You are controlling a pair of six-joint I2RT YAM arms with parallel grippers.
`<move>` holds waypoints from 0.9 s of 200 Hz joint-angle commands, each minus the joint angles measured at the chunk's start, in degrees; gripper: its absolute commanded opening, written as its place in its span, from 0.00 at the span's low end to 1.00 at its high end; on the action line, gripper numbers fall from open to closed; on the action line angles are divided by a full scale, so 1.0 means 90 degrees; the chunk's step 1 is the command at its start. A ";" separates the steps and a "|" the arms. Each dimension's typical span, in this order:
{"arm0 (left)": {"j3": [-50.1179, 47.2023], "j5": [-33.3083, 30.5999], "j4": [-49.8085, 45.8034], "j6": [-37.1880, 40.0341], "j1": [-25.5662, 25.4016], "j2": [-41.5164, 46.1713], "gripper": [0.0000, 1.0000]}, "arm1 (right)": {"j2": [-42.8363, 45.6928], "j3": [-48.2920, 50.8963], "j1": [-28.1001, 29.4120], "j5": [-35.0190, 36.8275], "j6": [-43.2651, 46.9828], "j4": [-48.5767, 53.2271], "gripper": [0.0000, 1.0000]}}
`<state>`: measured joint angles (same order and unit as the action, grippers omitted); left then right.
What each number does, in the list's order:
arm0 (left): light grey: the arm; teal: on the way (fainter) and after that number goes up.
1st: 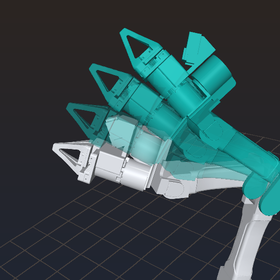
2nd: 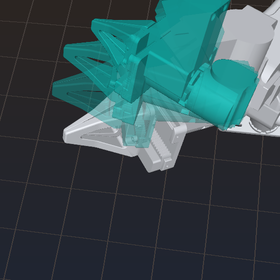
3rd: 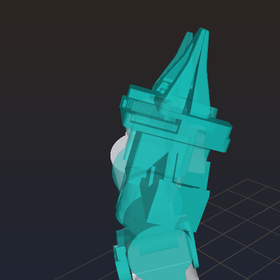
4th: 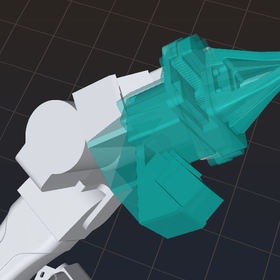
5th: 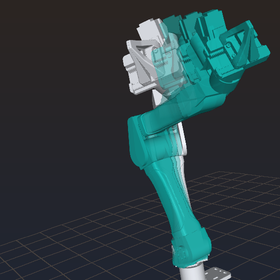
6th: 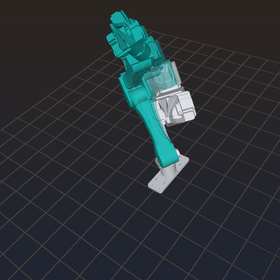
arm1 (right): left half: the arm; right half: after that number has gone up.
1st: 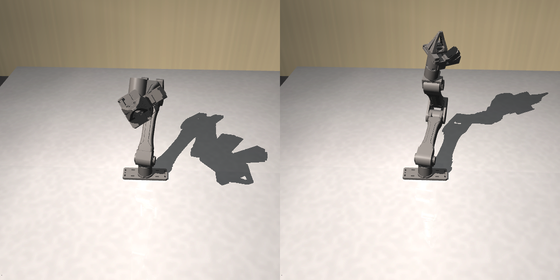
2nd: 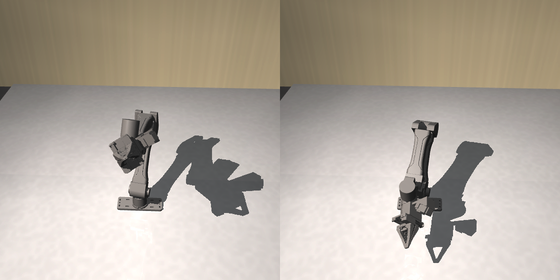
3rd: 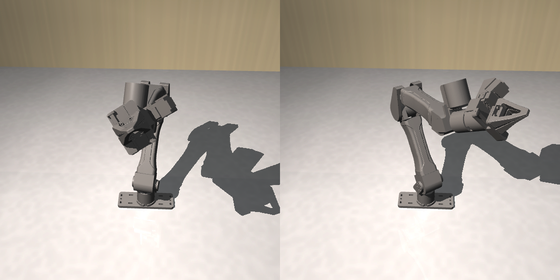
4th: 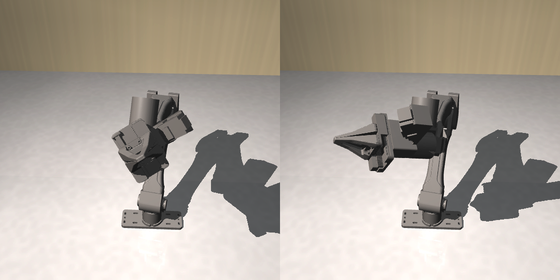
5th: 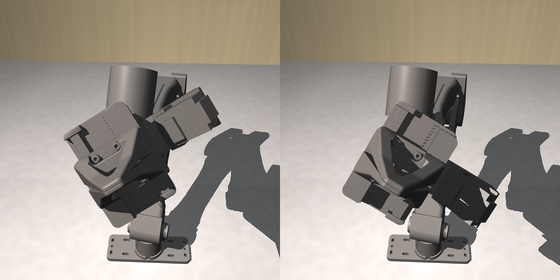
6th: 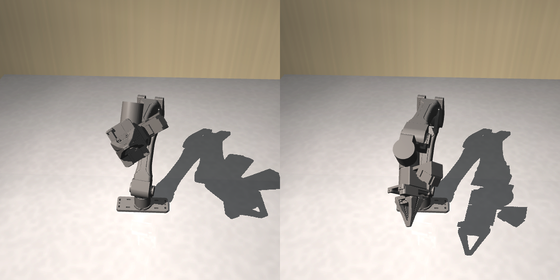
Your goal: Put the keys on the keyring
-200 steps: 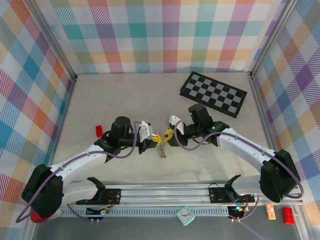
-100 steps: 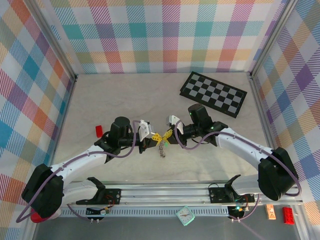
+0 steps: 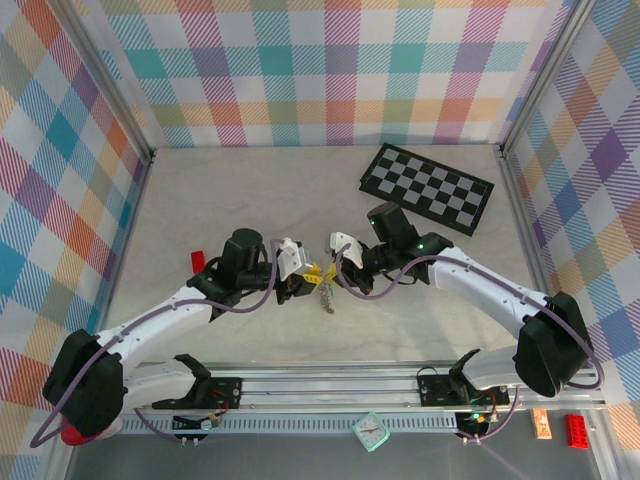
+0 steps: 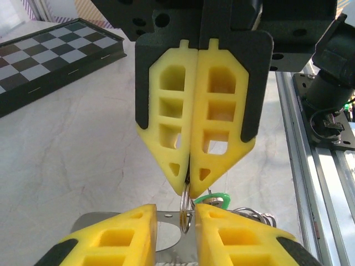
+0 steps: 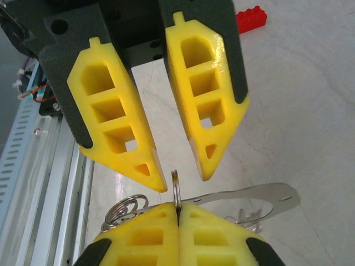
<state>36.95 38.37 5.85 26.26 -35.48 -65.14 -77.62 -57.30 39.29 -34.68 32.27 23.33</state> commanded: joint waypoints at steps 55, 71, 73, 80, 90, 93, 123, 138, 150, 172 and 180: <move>0.0337 0.0190 -0.0386 0.0305 -0.0023 -0.0202 0.16 | -0.0183 -0.0616 0.0361 0.0259 0.0538 0.0702 0.00; 0.0328 0.0190 -0.0387 0.0297 -0.0022 -0.0206 0.12 | -0.0169 -0.0617 0.0381 0.0191 0.0465 0.0634 0.00; 0.0328 0.0192 -0.0386 0.0300 -0.0022 -0.0204 0.12 | -0.0165 -0.0614 0.0381 0.0184 0.0454 0.0619 0.00; 0.0321 0.0204 -0.0395 0.0305 -0.0026 -0.0203 0.11 | -0.0155 -0.0601 0.0381 0.0162 0.0415 0.0574 0.00; 0.0313 0.0228 -0.0379 0.0304 -0.0022 -0.0199 0.07 | -0.0154 -0.0578 0.0380 0.0124 0.0377 0.0548 0.00; 0.0309 0.0229 -0.0379 0.0305 -0.0022 -0.0199 0.06 | -0.0162 -0.0582 0.0381 0.0123 0.0370 0.0543 0.00; 0.0247 0.0268 -0.0296 0.0288 -0.0022 -0.0128 0.00 | -0.0029 -0.0408 0.0355 0.0181 0.0084 0.0274 0.09; 0.0132 0.0304 -0.0090 0.0177 -0.0022 -0.0067 0.00 | 0.0148 -0.0132 0.0193 -0.0005 -0.0237 -0.0112 0.19; 0.0030 0.0341 0.0112 0.0070 -0.0022 -0.0039 0.00 | 0.0239 0.0074 -0.0010 -0.0185 -0.0501 -0.0340 0.23; -0.0151 0.0387 0.0484 -0.0114 -0.0022 0.0010 0.00 | 0.0365 0.0360 -0.0176 -0.0299 -0.0774 -0.0576 0.28; -0.0231 0.0385 0.0616 -0.0170 -0.0025 0.0025 0.00 | 0.0400 0.0452 -0.0176 -0.0283 -0.0782 -0.0621 0.29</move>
<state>36.80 40.01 5.41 26.76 -35.48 -66.52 -75.88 -55.51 38.48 -33.69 28.80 21.71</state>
